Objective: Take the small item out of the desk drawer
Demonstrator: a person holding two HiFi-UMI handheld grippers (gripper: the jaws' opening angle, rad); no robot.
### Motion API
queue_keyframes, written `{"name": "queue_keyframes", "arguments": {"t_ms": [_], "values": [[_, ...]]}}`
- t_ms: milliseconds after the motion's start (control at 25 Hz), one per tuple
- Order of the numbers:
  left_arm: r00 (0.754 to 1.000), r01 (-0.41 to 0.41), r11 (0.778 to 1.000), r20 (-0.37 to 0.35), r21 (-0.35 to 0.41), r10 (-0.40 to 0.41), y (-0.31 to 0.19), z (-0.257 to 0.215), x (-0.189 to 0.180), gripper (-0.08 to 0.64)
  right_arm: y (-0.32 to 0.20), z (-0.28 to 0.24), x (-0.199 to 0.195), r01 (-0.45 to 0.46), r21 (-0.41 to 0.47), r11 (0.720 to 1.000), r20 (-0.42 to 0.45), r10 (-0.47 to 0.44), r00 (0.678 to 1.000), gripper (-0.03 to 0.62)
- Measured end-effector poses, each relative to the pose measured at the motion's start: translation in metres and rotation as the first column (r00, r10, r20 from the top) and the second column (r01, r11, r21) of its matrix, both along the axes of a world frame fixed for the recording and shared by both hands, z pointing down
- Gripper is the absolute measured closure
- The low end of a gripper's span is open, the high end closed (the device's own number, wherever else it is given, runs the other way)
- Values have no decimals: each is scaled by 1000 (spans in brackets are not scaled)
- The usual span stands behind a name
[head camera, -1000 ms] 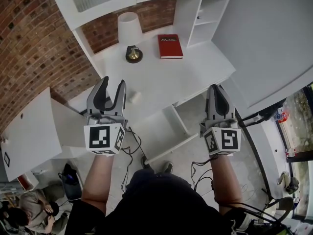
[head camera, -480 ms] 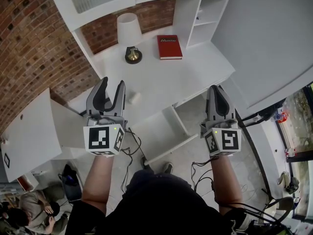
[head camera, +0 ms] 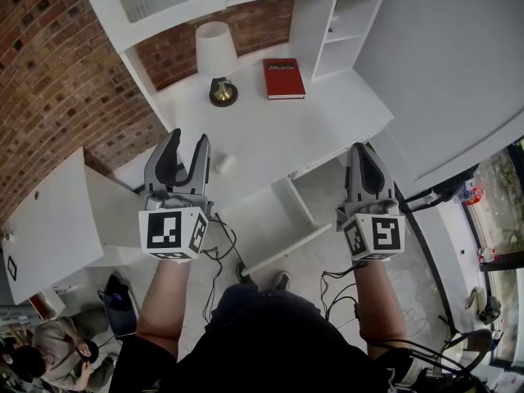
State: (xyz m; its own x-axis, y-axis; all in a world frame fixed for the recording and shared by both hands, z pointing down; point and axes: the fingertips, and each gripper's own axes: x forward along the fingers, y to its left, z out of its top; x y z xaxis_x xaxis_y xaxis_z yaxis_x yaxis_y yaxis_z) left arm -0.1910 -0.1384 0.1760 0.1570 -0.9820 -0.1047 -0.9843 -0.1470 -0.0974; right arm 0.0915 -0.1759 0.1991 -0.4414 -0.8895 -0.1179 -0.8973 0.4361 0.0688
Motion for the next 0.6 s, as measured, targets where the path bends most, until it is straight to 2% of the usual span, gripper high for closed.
{"name": "queue_keyframes", "arguments": {"t_ms": [600], "values": [[1000, -5, 1000, -12, -15, 5, -1, 7, 0, 376, 1, 2, -1, 1, -3, 1000, -2, -1, 1000, 589]]}}
